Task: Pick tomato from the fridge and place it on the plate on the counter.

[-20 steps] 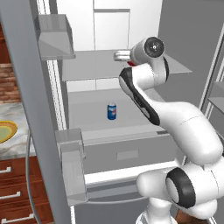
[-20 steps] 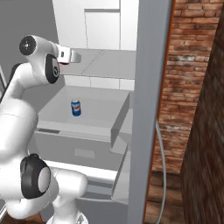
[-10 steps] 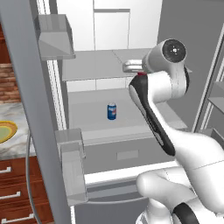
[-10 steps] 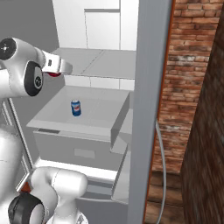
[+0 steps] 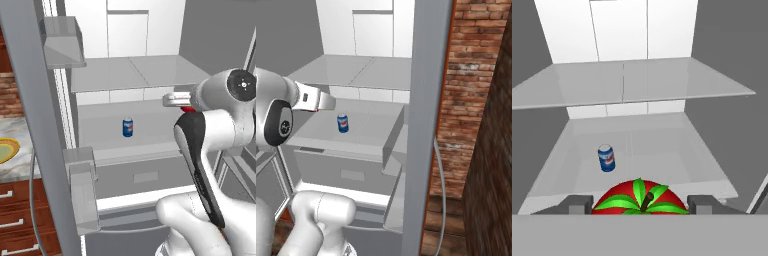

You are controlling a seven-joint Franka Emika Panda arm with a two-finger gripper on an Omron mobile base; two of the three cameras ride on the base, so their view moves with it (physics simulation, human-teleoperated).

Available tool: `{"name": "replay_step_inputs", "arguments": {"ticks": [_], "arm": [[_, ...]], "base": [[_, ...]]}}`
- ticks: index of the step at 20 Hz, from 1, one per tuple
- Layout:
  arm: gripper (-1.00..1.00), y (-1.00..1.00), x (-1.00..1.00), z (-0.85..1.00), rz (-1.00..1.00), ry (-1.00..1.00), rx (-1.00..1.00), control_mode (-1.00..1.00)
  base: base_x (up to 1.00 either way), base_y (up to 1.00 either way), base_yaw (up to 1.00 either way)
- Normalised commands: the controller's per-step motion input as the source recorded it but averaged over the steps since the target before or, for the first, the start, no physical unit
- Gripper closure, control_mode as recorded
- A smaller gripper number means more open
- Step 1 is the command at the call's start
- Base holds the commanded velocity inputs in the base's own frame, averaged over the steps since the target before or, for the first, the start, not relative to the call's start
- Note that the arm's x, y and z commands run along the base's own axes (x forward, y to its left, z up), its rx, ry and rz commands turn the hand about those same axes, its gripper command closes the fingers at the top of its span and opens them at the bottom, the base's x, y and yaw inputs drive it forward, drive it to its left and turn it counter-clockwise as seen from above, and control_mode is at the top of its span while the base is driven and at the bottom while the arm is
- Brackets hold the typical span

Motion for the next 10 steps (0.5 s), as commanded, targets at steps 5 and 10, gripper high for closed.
{"name": "replay_step_inputs", "arguments": {"ticks": [5, 10], "arm": [[1.00, -0.52, -0.63, -0.31, 0.03, -0.01, 0.00, -1.00], [1.00, -0.17, -0.47, -0.17, 0.03, 0.01, 0.00, -1.00]], "base": [[0.00, 0.00, 0.00], [0.00, 0.00, 0.00]]}}
